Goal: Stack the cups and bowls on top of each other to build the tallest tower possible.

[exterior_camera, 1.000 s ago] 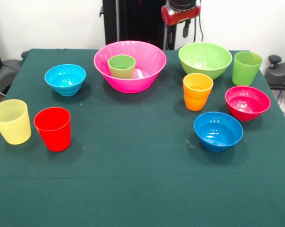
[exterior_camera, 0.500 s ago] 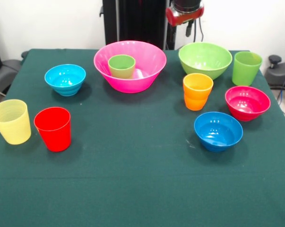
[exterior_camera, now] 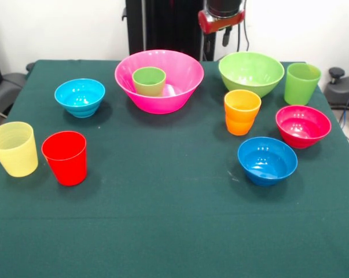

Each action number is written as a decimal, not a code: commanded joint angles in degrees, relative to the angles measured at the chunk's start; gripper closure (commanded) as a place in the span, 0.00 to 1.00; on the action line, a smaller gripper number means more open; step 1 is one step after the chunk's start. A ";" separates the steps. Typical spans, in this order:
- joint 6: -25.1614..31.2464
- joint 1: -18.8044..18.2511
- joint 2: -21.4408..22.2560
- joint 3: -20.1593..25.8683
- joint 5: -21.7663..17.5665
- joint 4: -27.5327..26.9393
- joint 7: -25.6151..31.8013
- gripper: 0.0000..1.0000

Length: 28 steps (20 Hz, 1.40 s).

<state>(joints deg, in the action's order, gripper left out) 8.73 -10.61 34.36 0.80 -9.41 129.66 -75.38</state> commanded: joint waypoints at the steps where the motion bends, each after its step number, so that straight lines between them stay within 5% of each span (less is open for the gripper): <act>1: -10.24 -0.01 -4.78 2.26 -2.28 -5.67 -9.97 0.00; 5: -13.61 2.62 -9.30 1.31 -0.47 -8.80 -11.20 0.00; 9: -10.70 6.59 -11.00 -1.32 3.83 -11.78 -12.33 0.00; 14: 5.38 11.54 -10.90 -6.31 6.94 -16.54 -9.88 0.00; 28: 9.08 6.55 -5.86 -3.63 2.61 -13.25 -6.67 0.00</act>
<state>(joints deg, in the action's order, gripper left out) 15.26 -1.67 26.31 -6.39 -6.21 120.52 -75.38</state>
